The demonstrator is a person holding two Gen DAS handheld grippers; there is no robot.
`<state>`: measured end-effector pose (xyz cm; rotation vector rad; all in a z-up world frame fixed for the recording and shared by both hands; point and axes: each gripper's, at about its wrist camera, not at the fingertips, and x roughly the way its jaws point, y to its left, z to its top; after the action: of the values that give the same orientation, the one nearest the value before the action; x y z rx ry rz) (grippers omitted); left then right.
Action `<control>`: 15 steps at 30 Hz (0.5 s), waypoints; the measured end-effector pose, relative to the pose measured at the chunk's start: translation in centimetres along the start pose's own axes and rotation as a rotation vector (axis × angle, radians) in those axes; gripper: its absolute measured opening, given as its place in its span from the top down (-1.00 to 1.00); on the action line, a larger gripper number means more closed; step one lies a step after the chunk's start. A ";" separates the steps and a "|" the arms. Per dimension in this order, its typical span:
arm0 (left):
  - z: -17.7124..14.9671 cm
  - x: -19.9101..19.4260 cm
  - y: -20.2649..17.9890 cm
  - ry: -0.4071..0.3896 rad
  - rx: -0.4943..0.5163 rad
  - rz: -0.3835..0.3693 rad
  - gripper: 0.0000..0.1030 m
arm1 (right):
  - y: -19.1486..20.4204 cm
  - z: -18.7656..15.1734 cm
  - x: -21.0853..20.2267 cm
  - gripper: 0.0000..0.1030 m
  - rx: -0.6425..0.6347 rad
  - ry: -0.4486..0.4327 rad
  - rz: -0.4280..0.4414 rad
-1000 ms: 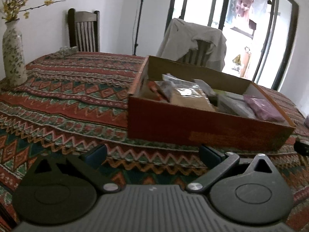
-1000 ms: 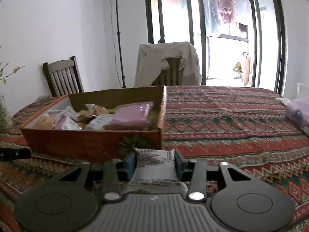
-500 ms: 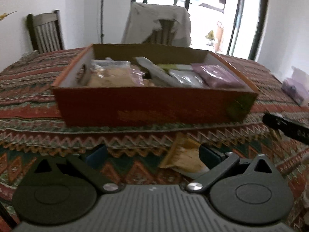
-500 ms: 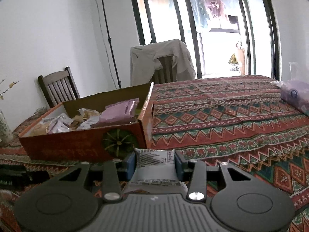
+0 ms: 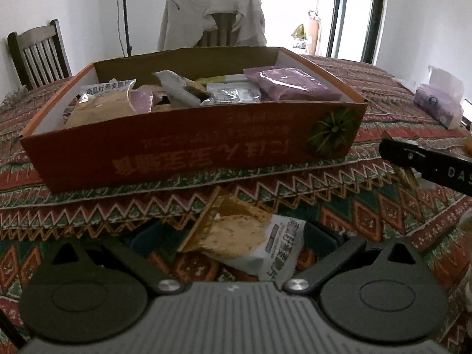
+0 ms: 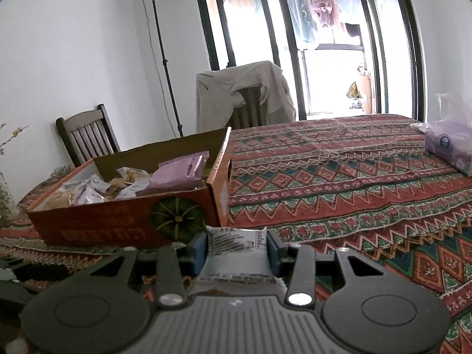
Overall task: Organize snacks
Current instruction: 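Grasp an oat-crisp packet with the left tool while the right tool holds its wrapper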
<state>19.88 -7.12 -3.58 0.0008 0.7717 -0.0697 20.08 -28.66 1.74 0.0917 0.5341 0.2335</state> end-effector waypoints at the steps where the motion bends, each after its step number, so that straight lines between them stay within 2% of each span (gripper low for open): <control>1: 0.0 0.1 -0.2 -0.001 0.005 0.010 -1.00 | 0.0 0.0 0.0 0.20 -0.001 -0.001 0.002; 6: -0.3 0.1 -0.8 -0.015 0.016 0.034 -1.00 | 0.0 -0.1 -0.2 0.20 -0.004 -0.007 0.013; 9: -0.5 -0.1 -0.9 -0.022 0.016 0.033 -0.91 | 0.1 0.0 -0.2 0.20 -0.007 -0.007 0.014; 15: -1.0 -1.2 -1.8 -0.047 0.058 0.009 -0.46 | 0.1 -0.1 -0.2 0.19 -0.008 -0.006 0.013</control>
<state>18.19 -8.84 -3.41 0.0574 0.7225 -0.0830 19.87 -28.64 1.79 0.0876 0.5271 0.2479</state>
